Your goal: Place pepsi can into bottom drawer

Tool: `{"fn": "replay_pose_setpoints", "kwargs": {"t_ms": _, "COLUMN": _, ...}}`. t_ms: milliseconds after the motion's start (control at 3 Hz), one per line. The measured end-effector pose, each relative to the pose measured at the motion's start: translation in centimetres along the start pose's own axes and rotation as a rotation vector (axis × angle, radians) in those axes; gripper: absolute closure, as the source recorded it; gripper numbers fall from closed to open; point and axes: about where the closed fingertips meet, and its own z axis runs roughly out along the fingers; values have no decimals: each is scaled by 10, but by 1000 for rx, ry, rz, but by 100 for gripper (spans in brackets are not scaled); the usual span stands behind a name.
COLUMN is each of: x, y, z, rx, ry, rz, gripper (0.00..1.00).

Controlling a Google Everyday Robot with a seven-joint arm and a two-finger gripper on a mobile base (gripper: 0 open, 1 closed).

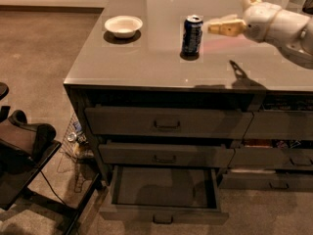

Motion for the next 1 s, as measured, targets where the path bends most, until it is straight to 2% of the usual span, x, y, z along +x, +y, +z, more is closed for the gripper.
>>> {"fn": "replay_pose_setpoints", "kwargs": {"t_ms": 333, "x": 5, "y": -15, "z": 40, "rx": -15, "ry": -2, "rz": 55, "gripper": 0}}
{"fn": "replay_pose_setpoints", "kwargs": {"t_ms": 667, "x": 19, "y": -12, "z": 86, "rx": -62, "ry": 26, "rz": 124, "gripper": 0}}
{"fn": "replay_pose_setpoints", "kwargs": {"t_ms": 1000, "x": 38, "y": -3, "z": 119, "rx": -82, "ry": 46, "rz": 194, "gripper": 0}}
